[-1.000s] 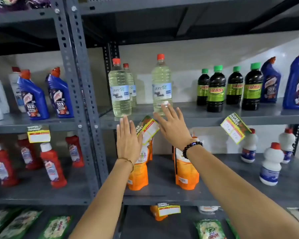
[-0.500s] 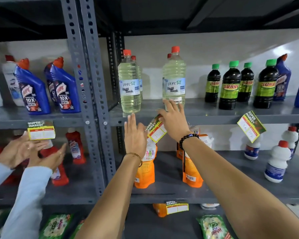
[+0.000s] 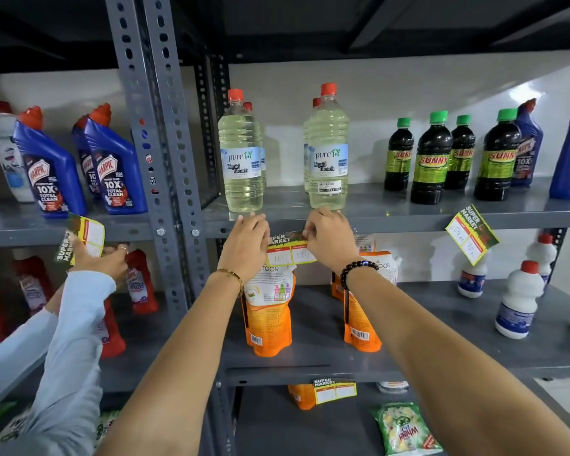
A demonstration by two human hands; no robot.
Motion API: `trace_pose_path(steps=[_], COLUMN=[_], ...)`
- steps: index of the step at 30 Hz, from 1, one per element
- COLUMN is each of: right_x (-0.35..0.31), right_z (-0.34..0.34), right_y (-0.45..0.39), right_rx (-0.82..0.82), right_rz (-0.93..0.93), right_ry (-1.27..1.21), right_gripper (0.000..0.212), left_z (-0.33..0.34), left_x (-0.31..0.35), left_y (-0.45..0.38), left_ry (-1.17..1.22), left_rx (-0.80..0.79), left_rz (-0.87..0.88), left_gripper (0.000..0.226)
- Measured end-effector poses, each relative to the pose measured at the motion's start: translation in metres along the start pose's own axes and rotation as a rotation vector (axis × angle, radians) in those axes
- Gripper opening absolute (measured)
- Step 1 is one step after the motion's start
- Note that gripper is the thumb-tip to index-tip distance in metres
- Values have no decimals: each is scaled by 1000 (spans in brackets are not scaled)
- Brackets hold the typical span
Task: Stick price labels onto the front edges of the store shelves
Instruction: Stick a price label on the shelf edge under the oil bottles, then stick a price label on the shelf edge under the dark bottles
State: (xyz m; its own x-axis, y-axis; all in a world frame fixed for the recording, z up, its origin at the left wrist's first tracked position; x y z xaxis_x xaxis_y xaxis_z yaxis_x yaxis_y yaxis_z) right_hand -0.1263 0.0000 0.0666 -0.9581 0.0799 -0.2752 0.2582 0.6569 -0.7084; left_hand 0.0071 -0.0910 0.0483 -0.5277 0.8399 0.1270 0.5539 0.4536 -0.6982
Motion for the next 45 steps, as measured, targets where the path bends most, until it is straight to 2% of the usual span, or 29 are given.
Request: trace_pose_path(steps=[17, 24, 32, 35, 38, 41, 45], right_x=[0, 3, 0, -1, 8, 36, 96], right_z=[0, 6, 8, 4, -8, -33, -73], right_y=[-13, -17, -20, -18, -4, 20, 51], right_rx=[72, 82, 66, 10, -20, 85, 216], right_rz=[211, 221, 232, 206, 96, 64, 200], right_ry=[-28, -2, 66, 38, -46, 10, 101], right_gripper=[13, 41, 44, 43, 40, 36, 34], left_z=[-14, -8, -8, -8, -5, 5, 25], left_x=[1, 2, 5, 11, 25, 54, 115], left_y=[-27, -31, -37, -38, -34, -34, -47], left_ry=[-75, -54, -53, -90, -150, -153, -170], left_rx=[9, 40, 67, 3, -18, 26, -13], left_rz=[-141, -207, -209, -197, -180, -69, 138], left_gripper=[9, 41, 41, 46, 52, 51, 53])
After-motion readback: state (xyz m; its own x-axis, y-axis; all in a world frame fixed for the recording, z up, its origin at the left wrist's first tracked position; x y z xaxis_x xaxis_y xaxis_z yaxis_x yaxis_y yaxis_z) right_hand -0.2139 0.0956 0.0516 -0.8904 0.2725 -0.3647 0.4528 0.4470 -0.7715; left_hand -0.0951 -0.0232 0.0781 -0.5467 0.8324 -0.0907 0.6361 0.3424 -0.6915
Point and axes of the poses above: each hand's wrist, its own y-axis away from the middle knuckle, its own z-axis out of the palm, x = y × z, the point moved 4 cm from there along -y, towards the middle knuckle, and after that the axes turned 2 degrees about -y, right-handed, at the moved point
